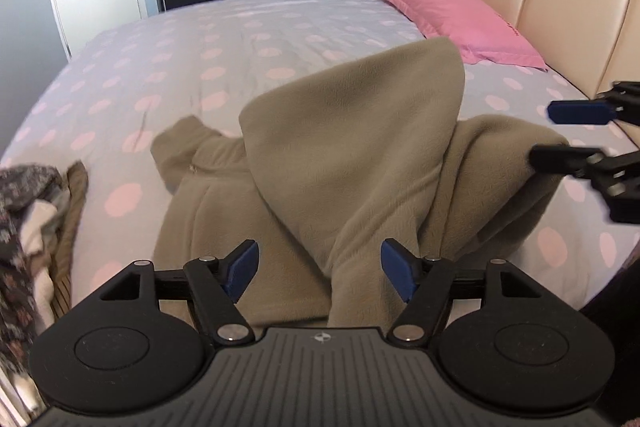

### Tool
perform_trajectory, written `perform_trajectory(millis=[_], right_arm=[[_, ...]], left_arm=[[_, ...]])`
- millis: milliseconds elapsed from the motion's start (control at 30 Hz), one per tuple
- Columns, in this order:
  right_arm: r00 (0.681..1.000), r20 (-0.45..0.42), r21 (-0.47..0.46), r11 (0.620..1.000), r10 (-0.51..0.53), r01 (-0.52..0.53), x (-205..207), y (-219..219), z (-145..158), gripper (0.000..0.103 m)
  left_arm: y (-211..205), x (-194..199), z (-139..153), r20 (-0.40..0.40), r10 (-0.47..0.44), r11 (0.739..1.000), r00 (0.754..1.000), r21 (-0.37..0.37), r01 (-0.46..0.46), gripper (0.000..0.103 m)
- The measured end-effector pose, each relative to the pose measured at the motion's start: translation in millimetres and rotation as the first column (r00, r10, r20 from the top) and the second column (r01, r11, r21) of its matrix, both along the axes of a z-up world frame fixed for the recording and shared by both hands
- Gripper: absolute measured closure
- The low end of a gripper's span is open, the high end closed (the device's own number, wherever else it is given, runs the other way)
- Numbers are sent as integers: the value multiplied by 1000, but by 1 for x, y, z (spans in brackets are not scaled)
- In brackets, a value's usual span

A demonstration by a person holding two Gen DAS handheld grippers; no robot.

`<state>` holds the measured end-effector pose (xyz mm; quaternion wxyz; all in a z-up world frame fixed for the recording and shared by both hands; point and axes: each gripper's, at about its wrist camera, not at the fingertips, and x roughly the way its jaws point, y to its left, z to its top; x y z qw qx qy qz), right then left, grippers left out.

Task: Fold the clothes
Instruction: 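Lift the hoodie with both grippers and lay it onto the open bed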

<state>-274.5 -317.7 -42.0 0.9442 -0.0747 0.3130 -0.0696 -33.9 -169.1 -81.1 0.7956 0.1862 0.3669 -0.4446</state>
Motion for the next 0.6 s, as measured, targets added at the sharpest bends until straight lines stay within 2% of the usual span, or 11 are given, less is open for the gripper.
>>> perform_trajectory(millis=[100, 267, 400, 433, 500, 567, 600], right_arm=[[999, -41, -58, 998, -8, 6, 9, -1, -10, 39], [995, -92, -139, 990, -40, 27, 9, -15, -22, 25], [983, -171, -162, 986, -66, 38, 3, -32, -37, 24], [978, -192, -155, 987, -81, 52, 2, -38, -41, 24], [969, -217, -133, 987, -120, 92, 4, -49, -51, 24], [967, -224, -92, 990, -124, 106, 7, -54, -60, 26], [967, -224, -75, 991, -121, 107, 9, -56, -63, 35]], left_arm=[[5, -3, -10, -50, -20, 1000, 999, -9, 19, 30], [0, -11, -32, -84, -40, 999, 996, 25, 42, 30], [-8, -14, -47, -88, -44, 997, 995, 65, 50, 30], [-10, -14, -50, -91, -44, 996, 995, 73, 51, 32], [-13, -14, -54, -101, -47, 995, 994, 82, 56, 43], [-15, -13, -56, -117, -47, 995, 992, 78, 56, 61], [-16, -12, -55, -123, -45, 996, 991, 74, 54, 65]])
